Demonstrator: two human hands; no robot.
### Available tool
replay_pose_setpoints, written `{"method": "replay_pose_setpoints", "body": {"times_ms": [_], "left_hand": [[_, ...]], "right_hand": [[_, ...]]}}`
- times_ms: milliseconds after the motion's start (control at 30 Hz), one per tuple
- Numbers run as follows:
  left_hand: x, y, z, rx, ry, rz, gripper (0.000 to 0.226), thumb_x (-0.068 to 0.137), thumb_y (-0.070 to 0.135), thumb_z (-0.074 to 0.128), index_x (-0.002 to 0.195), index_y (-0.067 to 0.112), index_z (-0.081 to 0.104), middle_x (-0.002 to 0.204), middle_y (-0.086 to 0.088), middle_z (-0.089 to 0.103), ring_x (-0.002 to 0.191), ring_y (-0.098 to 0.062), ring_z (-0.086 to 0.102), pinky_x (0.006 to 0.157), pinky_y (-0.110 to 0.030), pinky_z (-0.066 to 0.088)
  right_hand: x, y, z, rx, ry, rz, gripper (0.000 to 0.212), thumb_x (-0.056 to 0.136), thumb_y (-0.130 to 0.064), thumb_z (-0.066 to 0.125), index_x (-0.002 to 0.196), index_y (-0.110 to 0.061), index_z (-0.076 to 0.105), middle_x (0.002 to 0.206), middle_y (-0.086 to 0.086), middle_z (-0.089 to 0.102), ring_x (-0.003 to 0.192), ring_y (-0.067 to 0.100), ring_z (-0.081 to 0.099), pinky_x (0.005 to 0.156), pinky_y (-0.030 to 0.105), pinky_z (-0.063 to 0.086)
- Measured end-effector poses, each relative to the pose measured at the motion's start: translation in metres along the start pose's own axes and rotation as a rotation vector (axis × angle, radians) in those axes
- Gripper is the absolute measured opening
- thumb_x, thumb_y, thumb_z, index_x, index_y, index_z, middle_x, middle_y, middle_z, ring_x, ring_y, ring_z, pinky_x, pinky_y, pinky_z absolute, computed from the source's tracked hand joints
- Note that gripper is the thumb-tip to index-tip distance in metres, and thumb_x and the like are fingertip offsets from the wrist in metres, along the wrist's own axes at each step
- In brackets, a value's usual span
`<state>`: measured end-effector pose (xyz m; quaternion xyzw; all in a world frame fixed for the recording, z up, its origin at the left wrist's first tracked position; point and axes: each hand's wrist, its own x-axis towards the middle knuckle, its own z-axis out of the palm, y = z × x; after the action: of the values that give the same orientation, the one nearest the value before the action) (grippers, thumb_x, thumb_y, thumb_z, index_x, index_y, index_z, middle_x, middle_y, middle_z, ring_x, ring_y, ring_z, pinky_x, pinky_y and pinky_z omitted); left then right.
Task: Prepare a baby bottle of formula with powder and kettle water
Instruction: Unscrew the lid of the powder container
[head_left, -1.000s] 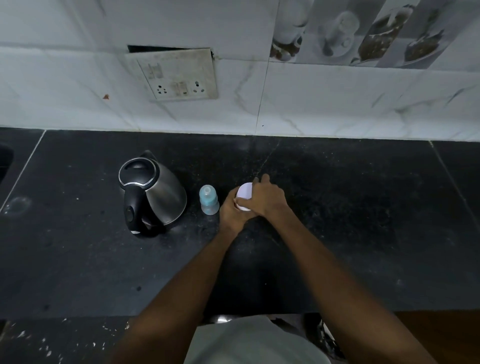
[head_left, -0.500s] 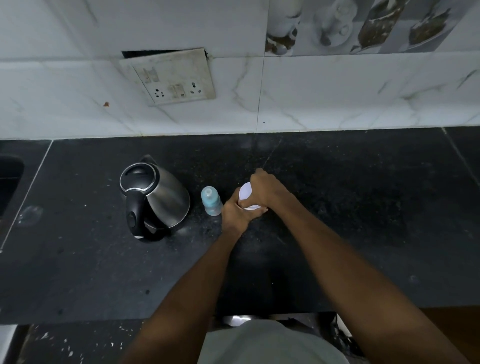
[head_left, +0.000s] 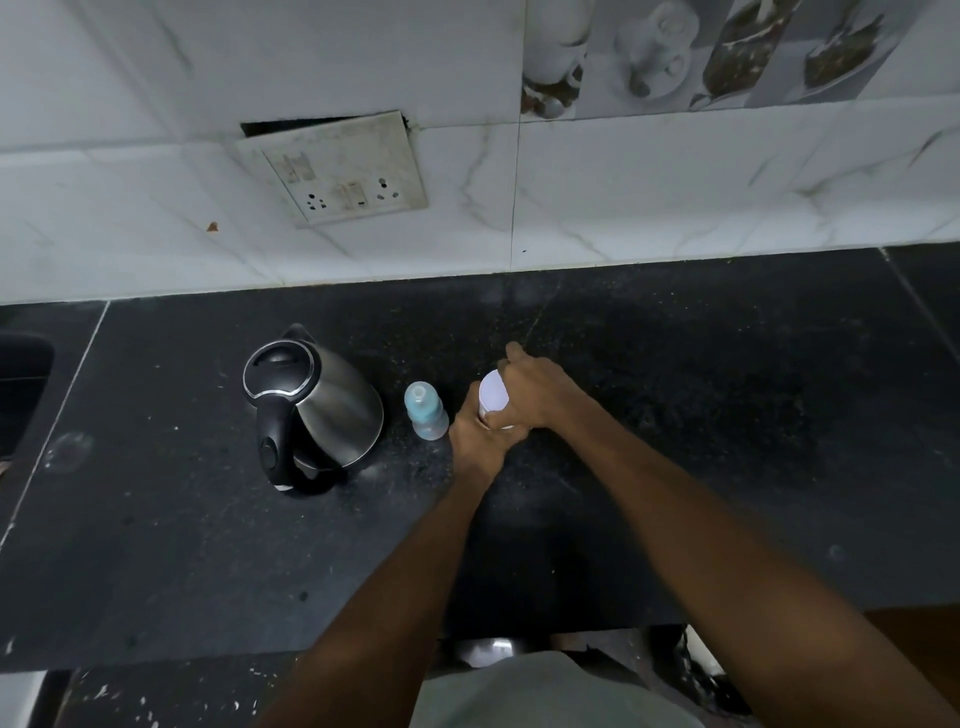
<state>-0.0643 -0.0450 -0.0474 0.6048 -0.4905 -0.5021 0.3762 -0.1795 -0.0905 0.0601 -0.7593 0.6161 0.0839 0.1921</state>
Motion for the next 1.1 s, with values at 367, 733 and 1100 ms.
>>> {"method": "replay_pose_setpoints", "body": {"times_ms": [367, 733, 1100], "left_hand": [[-0.008, 0.005, 0.012, -0.041, 0.059, 0.009, 0.084, 0.066, 0.039, 0.093, 0.141, 0.029, 0.054, 0.131, 0.008, 0.067, 0.120, -0.011, 0.066, 0.104, -0.039, 0.057], [0.010, 0.026, 0.018, -0.081, 0.137, 0.033, 0.068, 0.081, 0.077, 0.071, 0.119, 0.020, 0.065, 0.108, -0.002, 0.074, 0.100, -0.021, 0.074, 0.086, -0.052, 0.063], [-0.007, 0.042, 0.002, -0.008, -0.099, -0.070, 0.090, 0.049, 0.039, 0.099, 0.129, 0.020, 0.062, 0.116, 0.007, 0.074, 0.106, -0.006, 0.070, 0.092, -0.028, 0.059]], "right_hand": [[-0.002, -0.003, 0.020, -0.022, 0.122, 0.049, 0.083, 0.086, -0.061, 0.065, 0.144, -0.004, 0.048, 0.154, 0.016, 0.038, 0.116, 0.035, 0.062, 0.092, 0.043, 0.053], [-0.002, -0.006, 0.009, -0.045, 0.388, 0.074, 0.069, 0.094, -0.068, 0.045, 0.136, -0.013, 0.053, 0.128, 0.012, 0.055, 0.102, 0.029, 0.064, 0.076, 0.041, 0.055], [-0.006, 0.013, 0.007, -0.074, 0.589, -0.194, 0.049, 0.085, -0.059, 0.060, 0.088, -0.010, 0.069, 0.087, 0.005, 0.064, 0.063, 0.025, 0.063, 0.055, 0.028, 0.042]]}}
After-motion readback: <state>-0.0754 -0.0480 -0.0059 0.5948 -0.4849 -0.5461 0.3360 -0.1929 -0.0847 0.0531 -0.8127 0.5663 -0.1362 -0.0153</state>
